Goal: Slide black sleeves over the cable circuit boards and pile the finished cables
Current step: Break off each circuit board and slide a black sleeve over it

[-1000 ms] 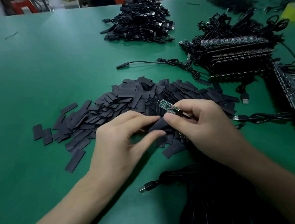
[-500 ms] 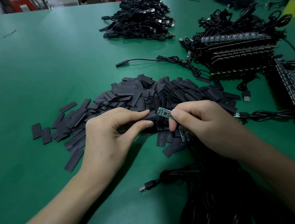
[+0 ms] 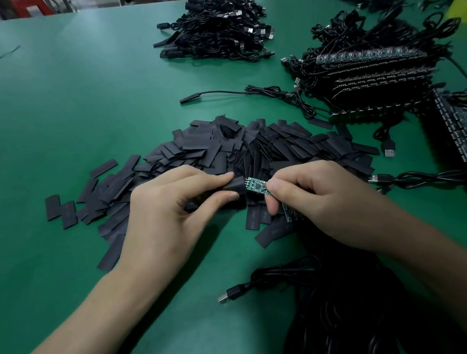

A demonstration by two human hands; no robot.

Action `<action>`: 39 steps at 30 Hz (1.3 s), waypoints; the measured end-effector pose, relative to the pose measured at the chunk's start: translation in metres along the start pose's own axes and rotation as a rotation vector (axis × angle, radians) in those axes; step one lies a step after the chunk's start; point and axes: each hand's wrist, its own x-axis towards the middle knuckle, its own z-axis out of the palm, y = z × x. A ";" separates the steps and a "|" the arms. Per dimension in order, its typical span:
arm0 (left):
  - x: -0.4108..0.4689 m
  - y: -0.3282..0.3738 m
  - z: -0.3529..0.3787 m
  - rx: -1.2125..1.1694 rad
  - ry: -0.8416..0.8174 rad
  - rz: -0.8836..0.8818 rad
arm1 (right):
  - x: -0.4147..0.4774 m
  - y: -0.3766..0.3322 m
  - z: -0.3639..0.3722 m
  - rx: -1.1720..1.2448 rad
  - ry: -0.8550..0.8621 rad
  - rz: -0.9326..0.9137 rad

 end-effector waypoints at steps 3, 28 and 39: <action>0.002 -0.007 -0.003 0.031 -0.073 0.083 | 0.000 0.003 0.000 -0.008 -0.021 0.002; -0.001 -0.008 0.001 0.046 -0.096 0.201 | -0.001 0.003 0.001 -0.100 -0.054 -0.080; -0.001 -0.003 0.007 -0.070 -0.080 0.117 | 0.005 0.013 0.007 0.013 0.128 -0.136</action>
